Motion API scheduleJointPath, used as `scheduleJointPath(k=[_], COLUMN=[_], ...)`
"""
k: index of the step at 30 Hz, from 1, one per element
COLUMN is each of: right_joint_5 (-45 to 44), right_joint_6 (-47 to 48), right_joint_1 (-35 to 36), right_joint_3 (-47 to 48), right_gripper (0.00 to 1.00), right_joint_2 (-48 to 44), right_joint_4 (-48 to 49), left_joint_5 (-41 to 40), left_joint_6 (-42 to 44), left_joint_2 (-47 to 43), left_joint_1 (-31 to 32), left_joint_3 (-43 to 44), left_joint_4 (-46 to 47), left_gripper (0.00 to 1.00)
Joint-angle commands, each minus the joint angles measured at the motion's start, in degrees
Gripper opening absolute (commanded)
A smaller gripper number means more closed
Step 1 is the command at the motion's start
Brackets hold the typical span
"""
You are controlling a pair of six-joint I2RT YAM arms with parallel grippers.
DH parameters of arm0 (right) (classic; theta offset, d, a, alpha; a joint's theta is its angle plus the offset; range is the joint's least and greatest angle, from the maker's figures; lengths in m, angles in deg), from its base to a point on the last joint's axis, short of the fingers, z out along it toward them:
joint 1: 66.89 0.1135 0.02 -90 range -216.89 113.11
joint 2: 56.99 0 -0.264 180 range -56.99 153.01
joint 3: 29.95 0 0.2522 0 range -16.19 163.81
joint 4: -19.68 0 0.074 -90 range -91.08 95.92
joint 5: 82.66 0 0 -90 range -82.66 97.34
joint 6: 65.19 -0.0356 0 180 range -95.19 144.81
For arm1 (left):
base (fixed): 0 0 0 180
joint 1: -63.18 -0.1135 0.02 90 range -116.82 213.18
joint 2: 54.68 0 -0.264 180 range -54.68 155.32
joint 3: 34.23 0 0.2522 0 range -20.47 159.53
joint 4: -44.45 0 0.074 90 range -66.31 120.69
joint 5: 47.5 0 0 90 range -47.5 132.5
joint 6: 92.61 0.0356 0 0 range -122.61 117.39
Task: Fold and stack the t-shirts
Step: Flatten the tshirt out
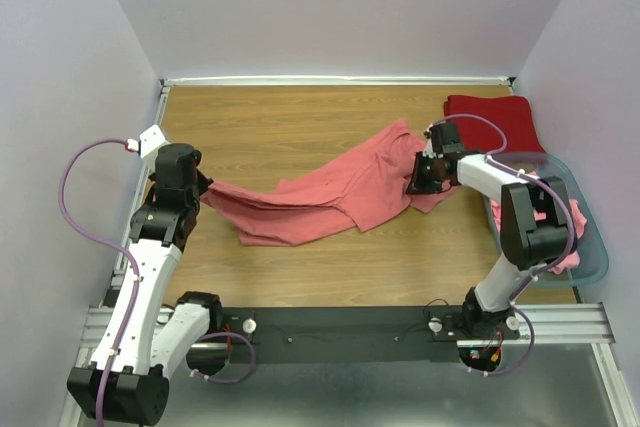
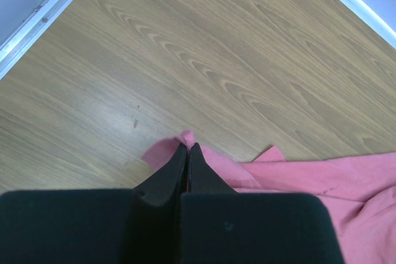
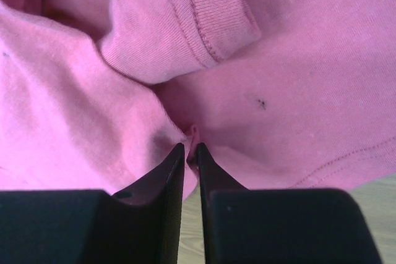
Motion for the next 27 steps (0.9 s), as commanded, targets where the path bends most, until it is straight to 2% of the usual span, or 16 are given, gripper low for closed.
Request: scheduleJointPath(k=[1,2,5,7,10,15,16,18,19,20,24,25,27], right_joint_5=[-0.9,-0.9,-0.9,-1.1,-3.7,-18.5,-20.8,-26.2,-27.8,-30.4,-34.3,-35.9,-36.6], right_joint_6=[0.2,0.2,0.1,0.0,0.1,3.2,4.5,6.1,7.5,8.2,13.5,14.3,15.9], right_joint_1=[-0.4,-0.4,-0.4,-0.4,-0.4,-1.0,-1.7,-2.5,-3.1,-3.2,-3.5,-3.6,-3.6], right_joint_3=[-2.4,-2.6,-3.0,-2.6,-0.8,13.4,20.4,27.0,34.4,37.8,56.2,62.8,68.4], right_gripper=[0.21,0.21,0.12,0.02,0.01,0.01,0.01,0.01,0.01,0.01,0.01,0.01,0.01], right_joint_2=[2.1,2.3,2.4,0.4,-5.4,-12.4,-12.8,-13.6,-13.6,-13.1,-9.9,-9.0,-7.7], right_joint_4=[1.2,1.6,2.4,2.3,1.1,-8.8,-9.9,-11.5,-11.6,-11.6,-11.6,-11.5,-11.5], left_joint_5=[0.3,0.2,0.2,0.5,0.9,0.0,0.4,1.1,1.6,2.3,4.6,4.6,5.4], left_joint_6=[-0.8,-0.8,-0.8,-1.0,-1.2,-0.4,-0.1,-0.1,-0.2,-0.4,-1.2,-1.0,-0.8], left_joint_2=[0.2,0.3,0.2,0.3,1.0,7.0,8.3,11.0,13.9,15.5,24.4,25.6,27.9], left_joint_1=[-0.4,-0.5,-0.4,-0.4,-0.5,-2.6,-3.1,-4.4,-6.1,-6.4,-10.2,-10.8,-11.2], left_joint_3=[0.2,0.2,0.1,0.2,1.6,9.7,11.7,18.4,20.9,26.7,45.4,52.7,58.9], left_joint_4=[1.4,1.3,1.3,1.3,1.5,2.9,3.6,4.8,5.9,6.3,5.9,5.3,5.3], left_gripper=[0.00,0.00,0.00,0.00,0.00,0.00,0.00,0.00,0.00,0.00,0.00,0.00,0.00])
